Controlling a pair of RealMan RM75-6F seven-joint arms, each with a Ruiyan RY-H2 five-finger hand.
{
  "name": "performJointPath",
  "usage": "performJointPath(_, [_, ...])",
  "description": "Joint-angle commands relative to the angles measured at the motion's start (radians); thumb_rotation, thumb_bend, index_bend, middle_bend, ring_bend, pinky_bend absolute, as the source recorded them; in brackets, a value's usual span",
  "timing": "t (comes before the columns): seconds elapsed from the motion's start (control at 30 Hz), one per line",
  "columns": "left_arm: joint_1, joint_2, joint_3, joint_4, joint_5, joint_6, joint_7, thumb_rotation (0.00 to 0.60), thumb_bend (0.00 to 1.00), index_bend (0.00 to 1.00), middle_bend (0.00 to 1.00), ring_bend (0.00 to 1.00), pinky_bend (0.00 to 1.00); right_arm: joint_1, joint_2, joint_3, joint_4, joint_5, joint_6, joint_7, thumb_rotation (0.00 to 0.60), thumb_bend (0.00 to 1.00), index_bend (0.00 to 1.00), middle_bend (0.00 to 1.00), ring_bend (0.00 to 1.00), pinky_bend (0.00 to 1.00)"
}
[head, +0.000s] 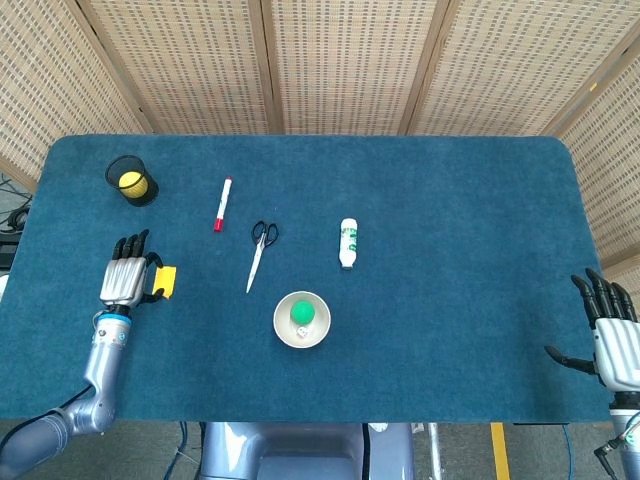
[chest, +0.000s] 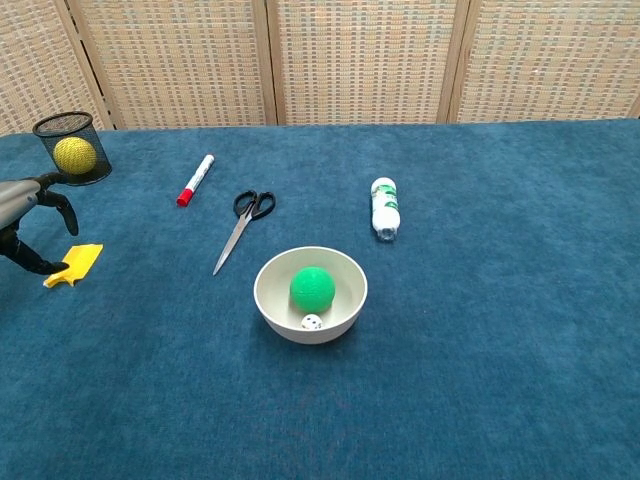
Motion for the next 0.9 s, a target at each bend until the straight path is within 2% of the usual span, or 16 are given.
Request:
performJointPath(0.03, [0.005, 0.025, -0.007, -0.035, -0.001, 0.014, -0.001, 0.600, 0.25, 0.43, 0.00, 0.00, 0.00, 0.000, 0.000, 0.000, 0.000, 0.000, 0.000, -0.001, 0.600, 0.00, 0.00, 0.00, 0.00, 0.00])
performJointPath(0.43, [0.024, 0.137, 0.042, -0.180, -0.044, -0.062, 0.051, 0.600, 0.24, 0.43, 0.00, 0.00, 0.00, -0.001, 0.001, -0.002, -0.004, -0.002, 0.002, -0.003, 0.600, 0.00, 0.00, 0.00, 0.00, 0.00])
performJointPath(0.9, [-0.001, 0.115, 0.062, -0.170, -0.101, -0.085, 0.124, 0.600, 0.39, 0.43, 0.00, 0.00, 0.00, 0.000, 0.001, -0.003, -0.003, -0.002, -0.002, -0.003, 0.600, 0.00, 0.00, 0.00, 0.00, 0.00])
